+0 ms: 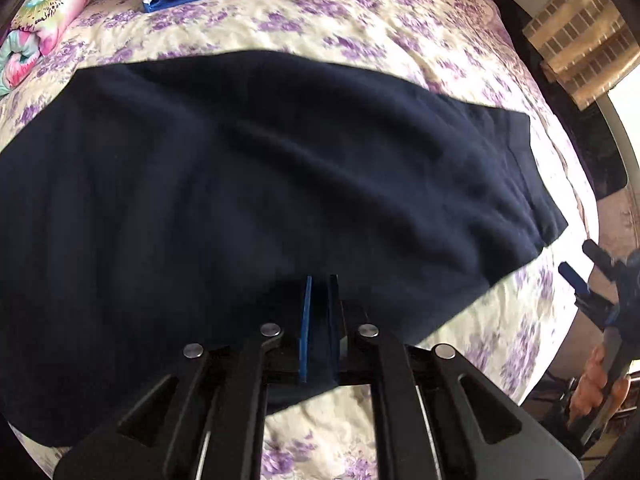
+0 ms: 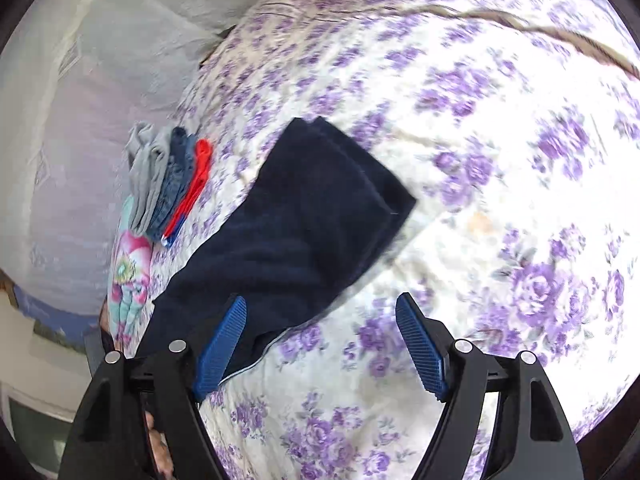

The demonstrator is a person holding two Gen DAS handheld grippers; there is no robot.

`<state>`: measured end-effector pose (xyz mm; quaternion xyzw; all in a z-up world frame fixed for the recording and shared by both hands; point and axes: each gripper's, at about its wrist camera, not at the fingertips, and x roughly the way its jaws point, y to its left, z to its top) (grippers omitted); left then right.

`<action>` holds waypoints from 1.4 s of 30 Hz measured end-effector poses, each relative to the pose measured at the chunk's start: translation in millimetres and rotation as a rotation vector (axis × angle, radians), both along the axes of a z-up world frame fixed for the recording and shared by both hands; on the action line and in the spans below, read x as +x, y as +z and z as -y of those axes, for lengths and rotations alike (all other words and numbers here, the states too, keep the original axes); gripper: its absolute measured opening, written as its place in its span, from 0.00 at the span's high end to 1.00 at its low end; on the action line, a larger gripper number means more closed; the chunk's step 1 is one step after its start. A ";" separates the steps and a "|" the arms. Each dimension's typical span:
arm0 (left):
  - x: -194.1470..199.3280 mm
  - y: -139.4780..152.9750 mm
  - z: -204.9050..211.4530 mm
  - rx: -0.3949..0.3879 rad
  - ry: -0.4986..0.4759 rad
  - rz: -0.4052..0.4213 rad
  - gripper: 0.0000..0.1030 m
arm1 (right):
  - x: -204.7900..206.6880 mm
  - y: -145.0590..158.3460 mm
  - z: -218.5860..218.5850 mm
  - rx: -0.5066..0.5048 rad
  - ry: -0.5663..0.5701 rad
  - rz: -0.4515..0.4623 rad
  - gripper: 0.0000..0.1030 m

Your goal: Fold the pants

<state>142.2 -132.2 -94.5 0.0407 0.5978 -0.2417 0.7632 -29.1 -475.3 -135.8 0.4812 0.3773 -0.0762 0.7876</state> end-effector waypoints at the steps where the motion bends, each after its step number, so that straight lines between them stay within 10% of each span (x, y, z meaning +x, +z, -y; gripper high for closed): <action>1: -8.3 -2.7 0.8 0.012 0.008 0.032 0.93 | 3.5 -9.2 2.7 0.048 0.002 0.009 0.24; 8: -31.7 -3.0 -5.0 0.018 0.029 0.098 0.93 | 60.8 -19.8 5.1 0.087 0.037 0.104 0.26; 11: -33.0 3.9 -1.6 0.018 0.025 0.082 0.93 | 63.6 -18.4 7.4 0.049 0.054 0.128 0.79; 21: 17.4 27.7 94.2 -0.078 -0.058 0.048 0.93 | 50.4 -25.3 16.2 0.052 0.061 0.119 0.80; 27: 57.6 -5.8 165.1 0.025 -0.055 0.108 0.91 | 54.0 -30.3 15.2 0.031 0.068 0.100 0.79; 42: -34.1 -3.1 123.6 -0.065 -0.082 0.142 0.90 | 57.8 -30.9 17.6 0.037 0.053 0.084 0.79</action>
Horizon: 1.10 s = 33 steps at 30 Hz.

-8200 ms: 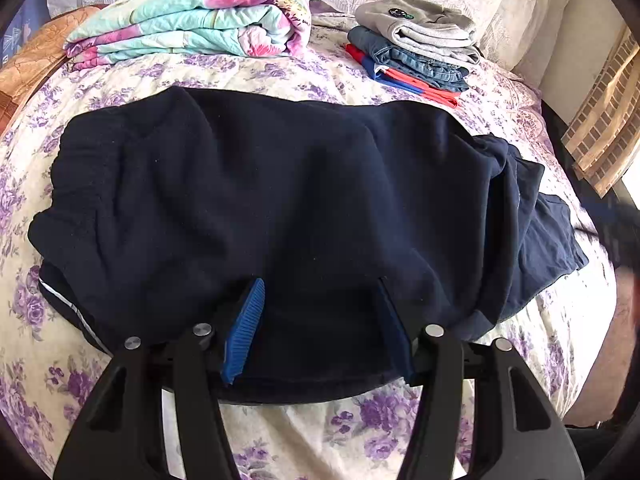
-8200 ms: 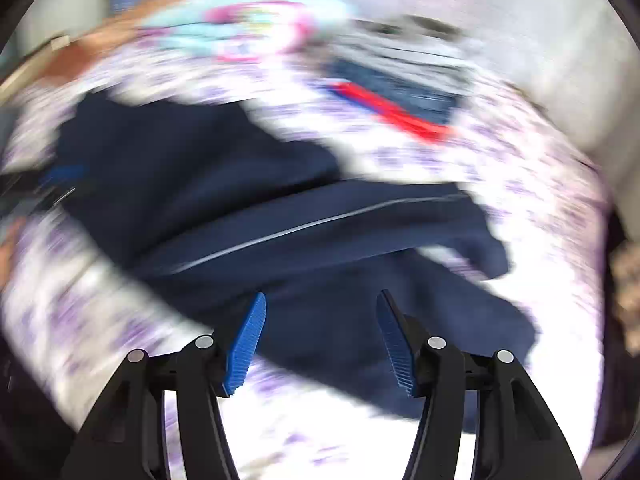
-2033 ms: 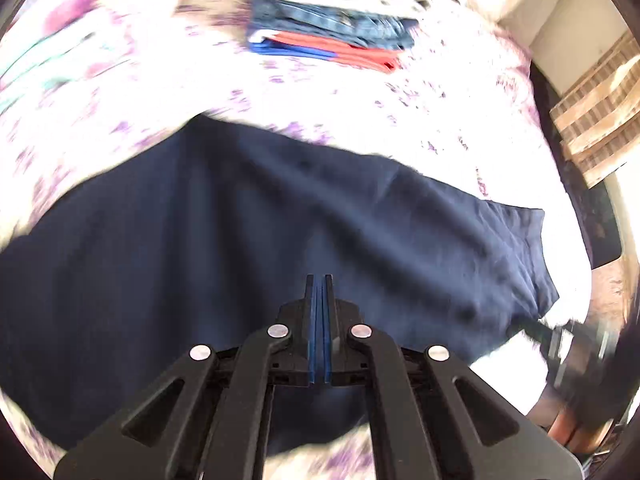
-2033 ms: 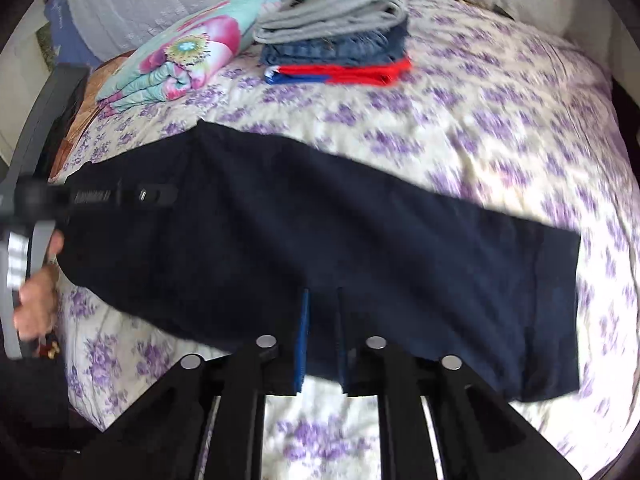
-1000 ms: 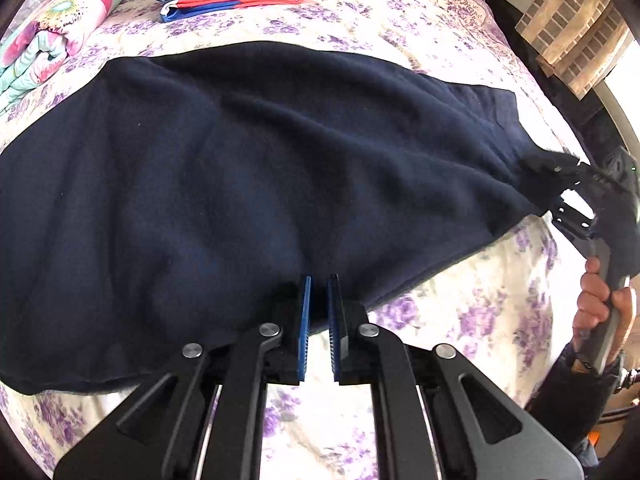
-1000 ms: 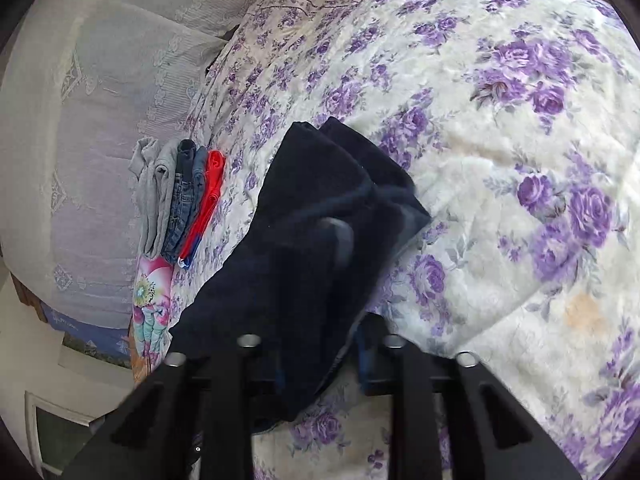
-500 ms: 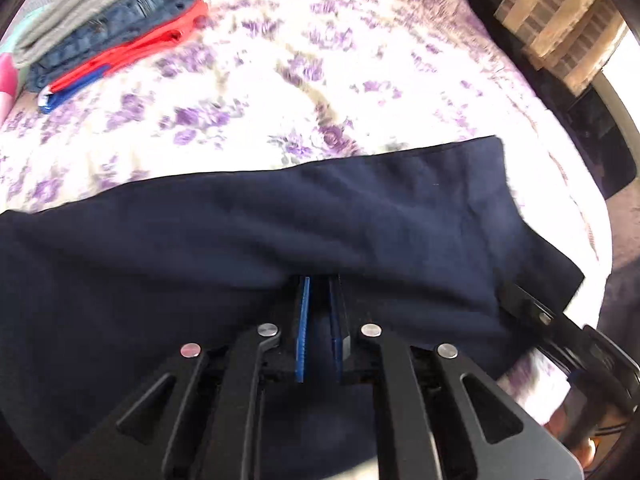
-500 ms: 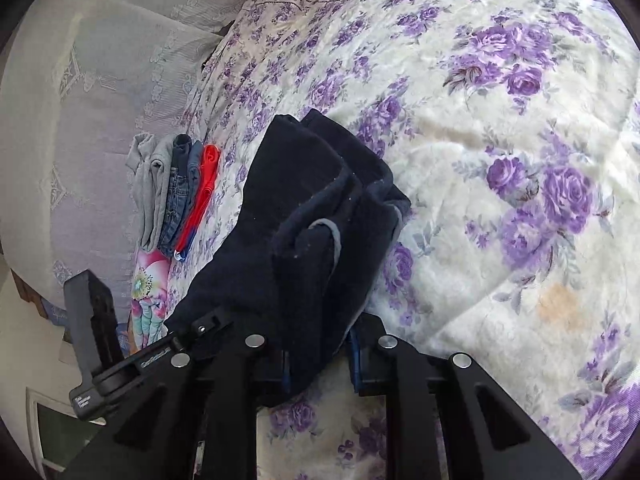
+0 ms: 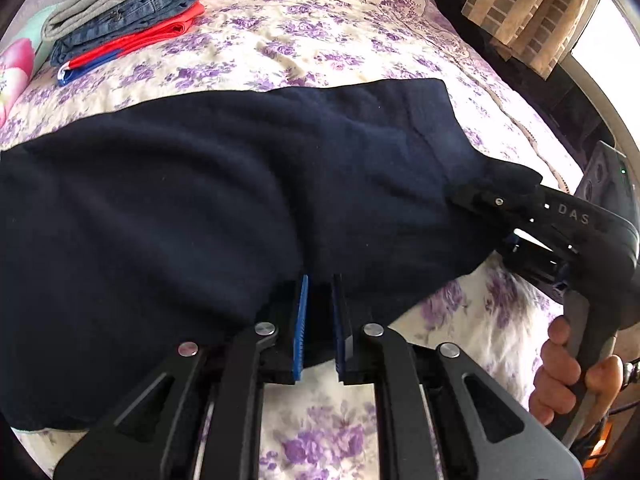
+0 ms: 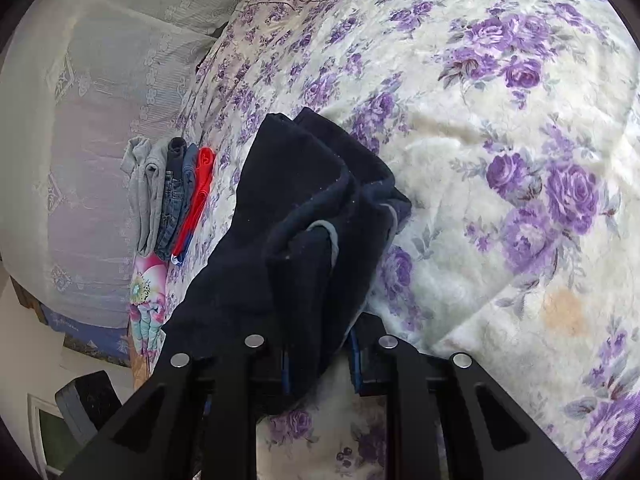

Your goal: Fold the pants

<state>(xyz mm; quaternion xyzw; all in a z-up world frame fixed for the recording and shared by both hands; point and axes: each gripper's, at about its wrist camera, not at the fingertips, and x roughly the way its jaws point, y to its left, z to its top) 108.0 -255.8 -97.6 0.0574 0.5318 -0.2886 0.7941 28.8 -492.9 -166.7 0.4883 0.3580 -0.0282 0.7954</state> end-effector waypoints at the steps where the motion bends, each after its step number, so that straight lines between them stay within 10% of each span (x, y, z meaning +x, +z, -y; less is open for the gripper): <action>1: 3.7 2.3 -7.1 -0.031 0.007 -0.032 0.90 | 1.7 3.9 -1.1 -0.020 0.004 -0.010 0.79; 11: 52.3 -5.3 -85.8 -0.190 0.181 -0.203 0.92 | 40.5 101.1 -58.8 -0.385 0.129 0.031 0.79; 18: 45.1 13.5 -236.5 -0.172 0.430 -0.159 0.92 | 76.2 143.0 -169.3 -0.593 0.445 0.131 0.79; 23: 43.4 1.1 -314.3 -0.173 0.498 -0.166 0.92 | 95.6 124.3 -285.8 -0.728 0.721 0.162 0.79; 29: 43.0 -9.8 -307.3 -0.144 0.444 -0.052 0.93 | 104.0 43.0 -365.4 -0.818 0.929 -0.020 0.77; 33: 39.7 -8.6 -302.1 -0.114 0.426 -0.015 0.93 | 97.7 64.2 -357.3 -0.720 0.930 -0.056 0.46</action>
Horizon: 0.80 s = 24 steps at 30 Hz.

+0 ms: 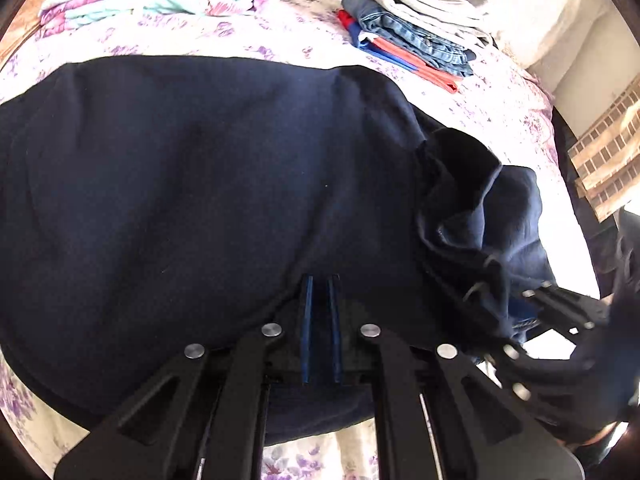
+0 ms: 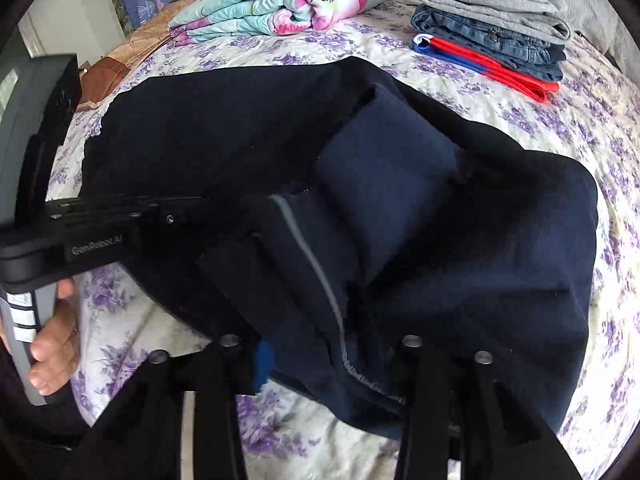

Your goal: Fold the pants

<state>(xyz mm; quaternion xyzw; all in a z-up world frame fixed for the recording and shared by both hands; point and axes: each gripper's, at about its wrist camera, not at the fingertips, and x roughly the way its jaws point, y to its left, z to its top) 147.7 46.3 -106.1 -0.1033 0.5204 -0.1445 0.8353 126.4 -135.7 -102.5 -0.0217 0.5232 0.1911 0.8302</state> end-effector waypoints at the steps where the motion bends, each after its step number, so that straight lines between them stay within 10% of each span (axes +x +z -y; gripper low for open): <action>1: 0.9 -0.1 0.7 0.003 0.000 0.008 0.93 | -2.9 10.3 5.0 0.063 0.003 -0.023 0.41; 6: -1.6 2.5 1.3 0.014 -0.002 0.022 0.92 | -11.7 60.8 14.6 0.091 -0.057 0.165 0.44; 10: -4.9 4.8 2.0 0.028 -0.005 0.034 0.92 | 11.5 13.0 -16.9 0.017 0.003 -0.002 0.82; 21: -37.3 40.0 -9.9 -0.010 0.003 0.136 0.91 | 41.5 40.8 -26.1 -0.045 -0.158 0.138 0.85; 24: -66.6 65.6 -38.9 -0.017 0.065 0.178 0.70 | 74.9 5.3 -28.1 -0.040 -0.191 0.050 0.86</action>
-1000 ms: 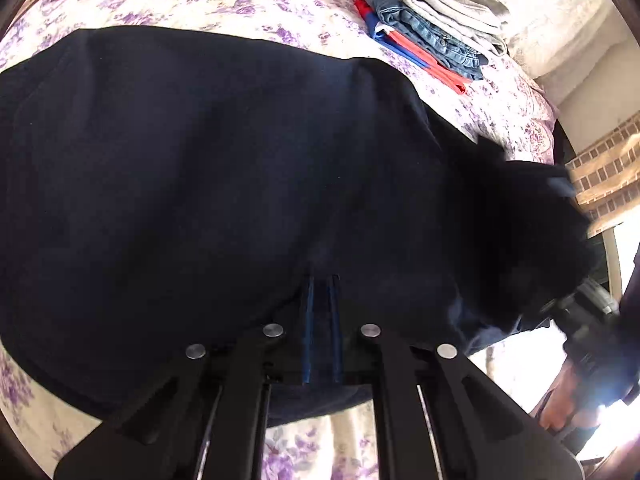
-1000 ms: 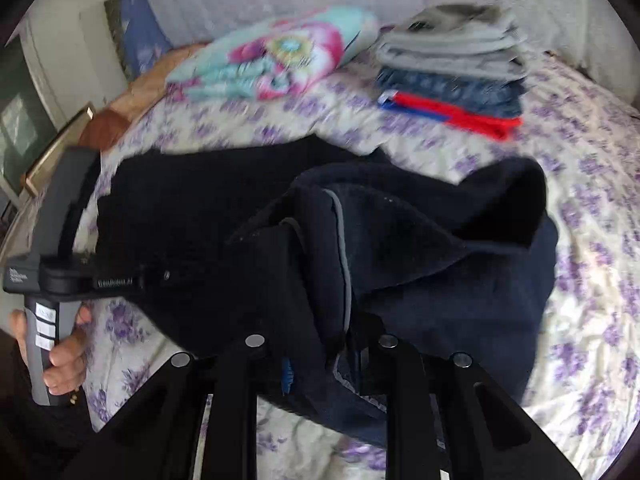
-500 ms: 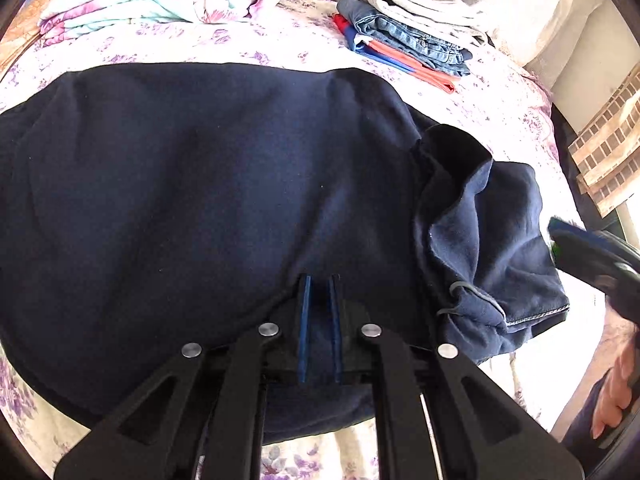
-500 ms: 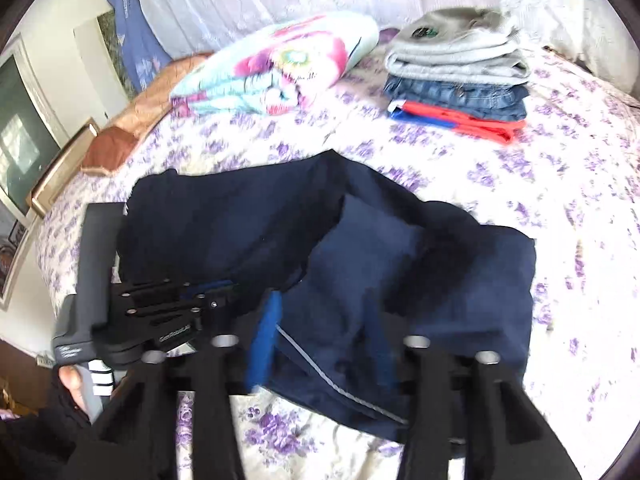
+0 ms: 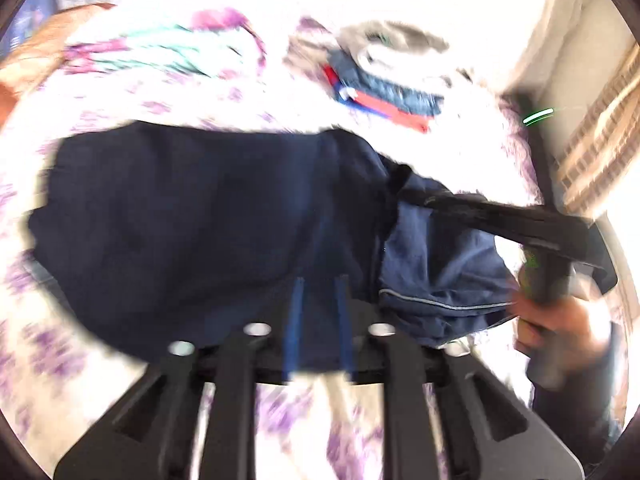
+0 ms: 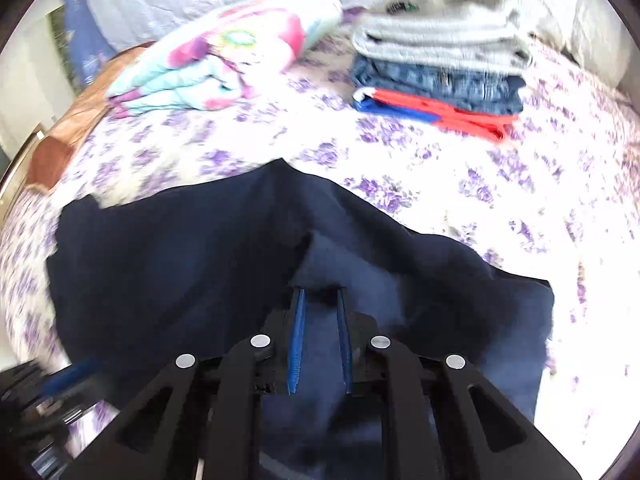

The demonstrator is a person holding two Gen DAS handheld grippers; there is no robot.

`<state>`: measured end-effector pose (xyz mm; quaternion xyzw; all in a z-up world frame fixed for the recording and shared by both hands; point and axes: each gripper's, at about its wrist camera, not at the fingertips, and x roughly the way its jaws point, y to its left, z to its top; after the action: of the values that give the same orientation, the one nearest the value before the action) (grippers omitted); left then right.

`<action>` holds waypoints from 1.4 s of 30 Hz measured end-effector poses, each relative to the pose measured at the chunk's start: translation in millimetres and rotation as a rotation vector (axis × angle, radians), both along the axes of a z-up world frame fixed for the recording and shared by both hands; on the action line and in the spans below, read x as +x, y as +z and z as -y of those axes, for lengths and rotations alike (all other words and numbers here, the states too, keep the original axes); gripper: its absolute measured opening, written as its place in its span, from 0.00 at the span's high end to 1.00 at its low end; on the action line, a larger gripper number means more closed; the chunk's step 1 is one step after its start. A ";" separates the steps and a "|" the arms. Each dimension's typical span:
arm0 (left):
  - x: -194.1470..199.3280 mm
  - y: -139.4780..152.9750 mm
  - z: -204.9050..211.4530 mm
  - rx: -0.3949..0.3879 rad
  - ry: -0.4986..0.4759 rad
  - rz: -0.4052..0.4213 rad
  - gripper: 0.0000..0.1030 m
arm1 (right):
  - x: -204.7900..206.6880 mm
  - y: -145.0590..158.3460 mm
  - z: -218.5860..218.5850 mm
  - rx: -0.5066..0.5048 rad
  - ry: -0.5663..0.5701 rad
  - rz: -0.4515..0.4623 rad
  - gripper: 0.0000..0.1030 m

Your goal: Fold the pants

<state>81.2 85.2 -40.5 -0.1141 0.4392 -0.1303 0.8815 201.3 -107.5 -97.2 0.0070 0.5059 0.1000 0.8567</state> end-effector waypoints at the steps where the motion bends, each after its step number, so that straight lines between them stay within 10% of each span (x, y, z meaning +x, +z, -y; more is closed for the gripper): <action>1: -10.6 8.3 -16.0 0.007 0.054 0.013 0.59 | 2.0 -7.0 -3.5 0.017 0.000 0.020 0.87; 5: -41.1 23.0 -81.6 0.092 0.283 0.003 0.30 | -15.7 6.9 -14.2 0.045 0.017 0.034 0.83; 9: -45.8 2.7 -137.9 -0.003 0.402 -0.110 0.30 | -67.7 44.4 11.6 0.261 0.071 0.058 0.82; 12: -32.8 -25.5 -157.0 -0.115 0.436 -0.198 0.30 | -115.1 66.6 34.7 0.266 0.087 0.163 0.63; 19: 12.4 -65.9 -161.1 -0.237 0.545 -0.231 0.23 | -185.4 41.4 99.3 0.324 -0.025 0.171 0.63; 22: 46.2 -66.5 -154.7 -0.212 0.555 -0.260 0.30 | -183.9 14.3 108.8 0.332 -0.077 0.100 0.63; 23: 52.2 -63.6 -150.6 -0.192 0.550 -0.259 0.60 | -182.3 7.3 108.5 0.331 -0.084 0.081 0.63; 33: 1.2 25.2 -87.7 0.010 0.344 0.126 0.72 | -131.4 16.8 37.6 0.322 0.118 0.068 0.62; 42: 4.9 49.5 -52.9 0.078 0.226 0.188 0.71 | -65.9 -28.5 -51.5 0.226 0.303 -0.071 0.78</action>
<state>86.1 138.1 9.0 -0.1158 0.3437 -0.0235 0.9316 135.3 -56.0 -125.7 0.0304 0.5165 0.2838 0.8073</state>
